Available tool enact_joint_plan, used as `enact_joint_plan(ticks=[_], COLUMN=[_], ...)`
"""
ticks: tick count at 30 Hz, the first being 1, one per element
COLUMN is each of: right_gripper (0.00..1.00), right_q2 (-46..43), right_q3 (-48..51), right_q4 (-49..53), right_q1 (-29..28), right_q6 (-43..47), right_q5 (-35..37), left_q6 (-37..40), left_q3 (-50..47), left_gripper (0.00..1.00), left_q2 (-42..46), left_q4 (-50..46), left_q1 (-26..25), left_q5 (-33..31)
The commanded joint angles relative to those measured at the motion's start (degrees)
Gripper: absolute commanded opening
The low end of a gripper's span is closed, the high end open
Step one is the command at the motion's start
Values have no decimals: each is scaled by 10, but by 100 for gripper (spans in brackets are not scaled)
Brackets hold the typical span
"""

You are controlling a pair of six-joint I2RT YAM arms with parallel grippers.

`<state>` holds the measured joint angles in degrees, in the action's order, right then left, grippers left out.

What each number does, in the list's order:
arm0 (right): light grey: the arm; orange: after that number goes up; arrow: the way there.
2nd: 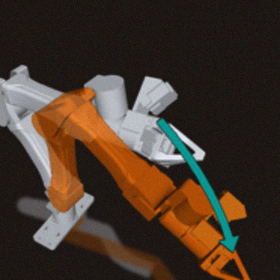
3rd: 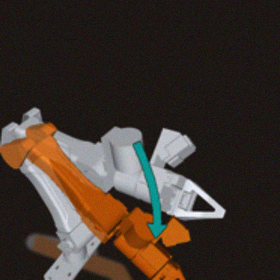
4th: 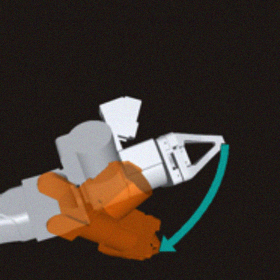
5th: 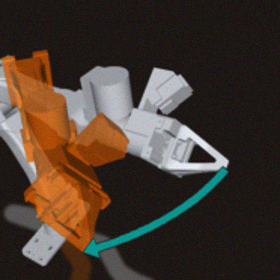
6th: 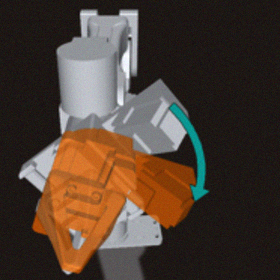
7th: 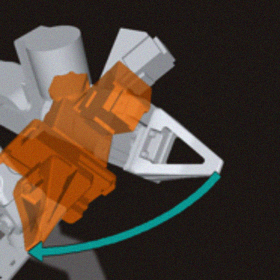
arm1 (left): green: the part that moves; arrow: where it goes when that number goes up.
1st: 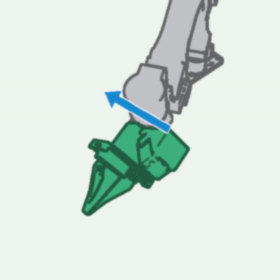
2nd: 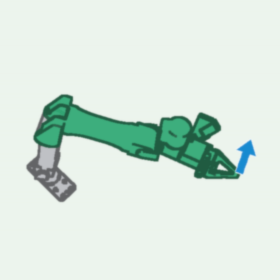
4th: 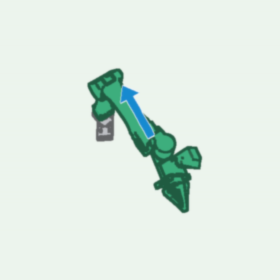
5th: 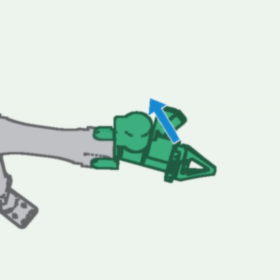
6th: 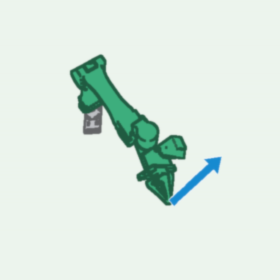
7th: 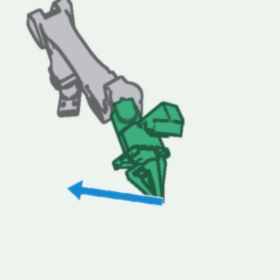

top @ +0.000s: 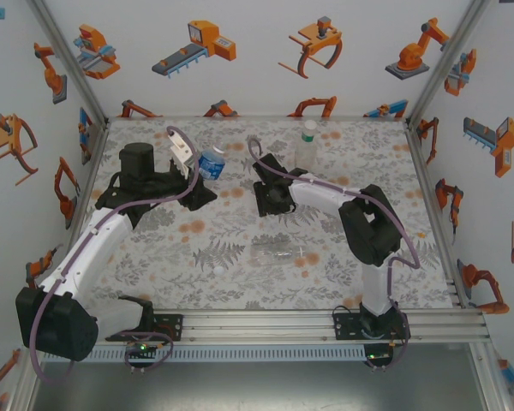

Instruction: Screw on the bottle caps

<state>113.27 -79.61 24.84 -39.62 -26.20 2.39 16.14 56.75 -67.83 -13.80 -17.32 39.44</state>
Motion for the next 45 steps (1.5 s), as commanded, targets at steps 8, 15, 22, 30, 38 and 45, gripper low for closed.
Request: enact_joint_plan(ticks=[8, 15, 22, 30, 38, 45], right_gripper=[43, 37, 32, 30, 35, 40], right_q2=[16, 11, -8, -37, -57, -72], right_q3=[4, 24, 74, 186, 285, 260], right_q4=[-2, -30, -97, -247, -350, -263], right_q1=[0, 13, 43, 105, 166, 168], right_q6=[-23, -42, -84, -179, -244, -192], right_q5=[-14, -43, -106, -204, -245, -196], left_q6=[7, 5, 5, 4, 4, 5], left_q3=[10, 10, 11, 11, 11, 11], left_gripper=[0, 0, 0, 0, 0, 0], left_q2=[0, -3, -4, -4, -4, -6], left_q4=[-1, -1, -1, 0, -1, -1], left_q1=[-1, -1, -1, -1, -2, -2], left_q5=[7, 7, 8, 8, 8, 8])
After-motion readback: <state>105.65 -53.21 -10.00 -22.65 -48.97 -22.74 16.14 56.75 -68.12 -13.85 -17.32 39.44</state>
